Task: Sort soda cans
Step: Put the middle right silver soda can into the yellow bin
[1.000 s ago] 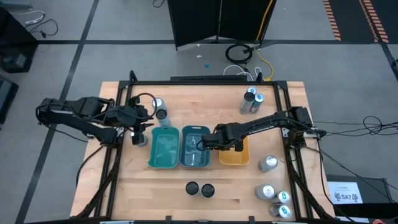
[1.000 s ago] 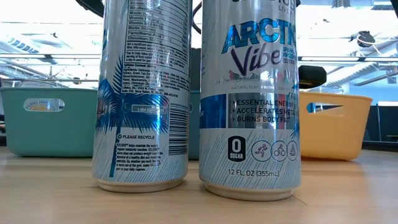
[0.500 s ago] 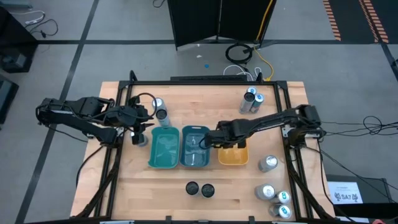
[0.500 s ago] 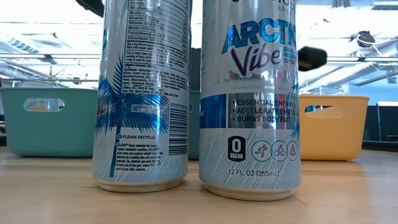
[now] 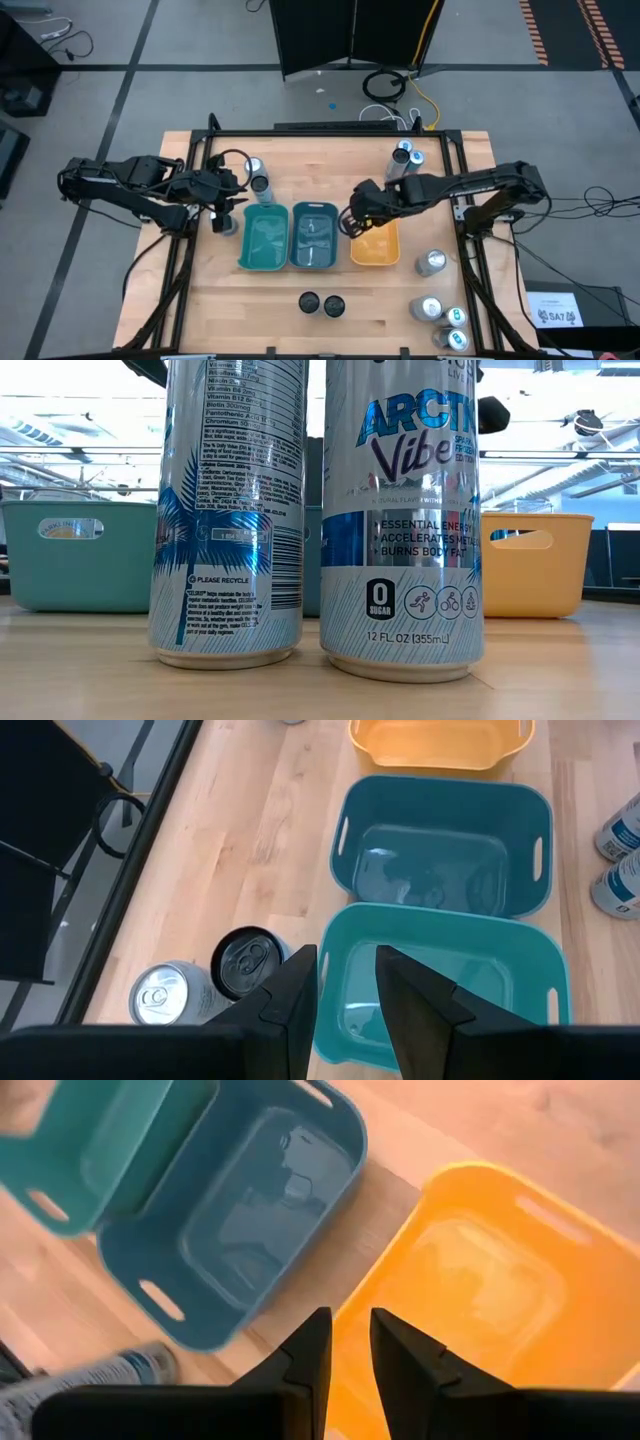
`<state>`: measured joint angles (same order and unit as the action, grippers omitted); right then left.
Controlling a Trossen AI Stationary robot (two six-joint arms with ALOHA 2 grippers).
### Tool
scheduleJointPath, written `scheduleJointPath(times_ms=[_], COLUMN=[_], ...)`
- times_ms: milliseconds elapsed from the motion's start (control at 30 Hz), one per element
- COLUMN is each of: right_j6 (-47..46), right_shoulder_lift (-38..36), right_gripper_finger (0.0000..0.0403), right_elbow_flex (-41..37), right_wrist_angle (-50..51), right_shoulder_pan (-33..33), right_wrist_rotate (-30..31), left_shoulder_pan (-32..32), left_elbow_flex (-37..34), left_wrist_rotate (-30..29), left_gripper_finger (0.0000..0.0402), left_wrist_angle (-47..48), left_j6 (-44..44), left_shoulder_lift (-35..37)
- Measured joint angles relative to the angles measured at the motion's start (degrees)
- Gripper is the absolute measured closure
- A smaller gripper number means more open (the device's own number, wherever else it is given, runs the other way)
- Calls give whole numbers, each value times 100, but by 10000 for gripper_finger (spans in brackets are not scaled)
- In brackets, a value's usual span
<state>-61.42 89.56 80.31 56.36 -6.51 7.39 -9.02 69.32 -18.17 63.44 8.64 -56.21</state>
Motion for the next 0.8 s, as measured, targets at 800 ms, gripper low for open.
scheduleJointPath(times_ms=[800], right_j6=[2285], right_shoulder_lift=[13], right_gripper_finger=[272], right_elbow_flex=[0], right_wrist_angle=[726], right_shoulder_pan=[7], right_wrist_rotate=[740], left_shoulder_pan=[0], left_elbow_flex=[0], left_wrist_rotate=[4], left_gripper_finger=[285], left_wrist_angle=[-1714], left_j6=[3], left_shoulder_lift=[0])
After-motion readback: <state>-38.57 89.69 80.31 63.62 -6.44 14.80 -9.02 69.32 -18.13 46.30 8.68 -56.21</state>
